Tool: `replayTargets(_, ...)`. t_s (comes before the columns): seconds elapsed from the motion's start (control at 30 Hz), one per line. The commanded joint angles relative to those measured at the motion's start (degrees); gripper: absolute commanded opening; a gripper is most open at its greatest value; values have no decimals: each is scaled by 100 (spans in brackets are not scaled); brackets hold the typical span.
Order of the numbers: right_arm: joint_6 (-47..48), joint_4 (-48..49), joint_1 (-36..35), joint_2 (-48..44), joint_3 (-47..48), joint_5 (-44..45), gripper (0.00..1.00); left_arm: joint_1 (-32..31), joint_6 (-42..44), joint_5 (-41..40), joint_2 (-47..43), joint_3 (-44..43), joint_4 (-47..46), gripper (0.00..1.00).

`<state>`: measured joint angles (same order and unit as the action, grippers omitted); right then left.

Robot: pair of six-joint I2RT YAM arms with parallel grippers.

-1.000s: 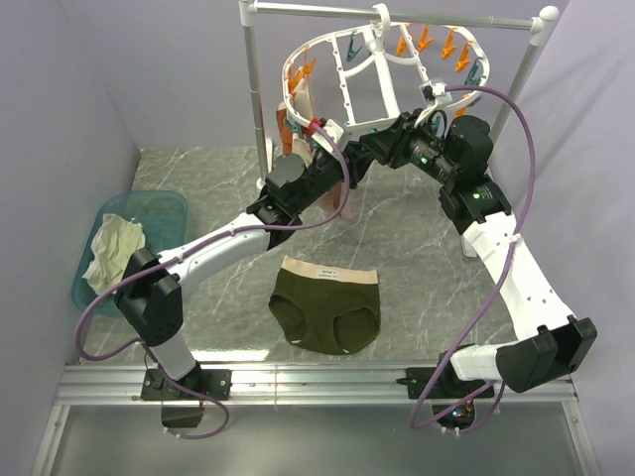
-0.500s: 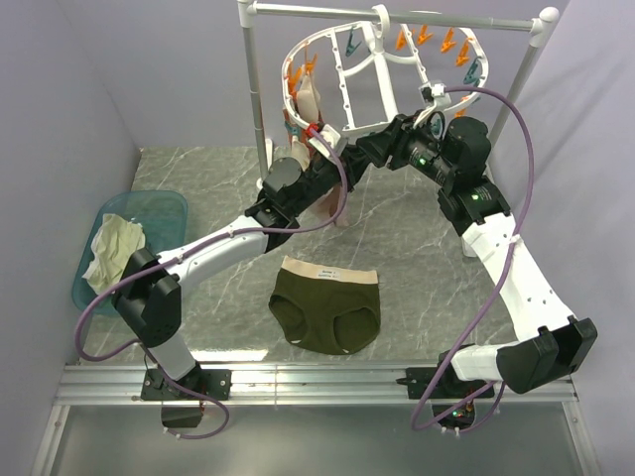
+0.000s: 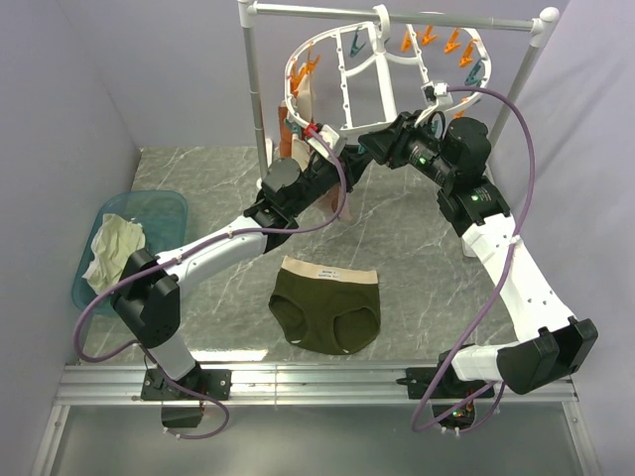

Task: Clip the underwear to the hanger

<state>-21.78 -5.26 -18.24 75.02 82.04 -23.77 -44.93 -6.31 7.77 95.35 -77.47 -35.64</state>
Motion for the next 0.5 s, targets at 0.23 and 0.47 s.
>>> replayTargets(0.23,148,508,14,-128,49,188,0,-34,25,620,-692,126,996,62)
replayTargets(0.47,209,508,31,-199,-30,215,0,54,-511,902,-1992,1101,2428,63)
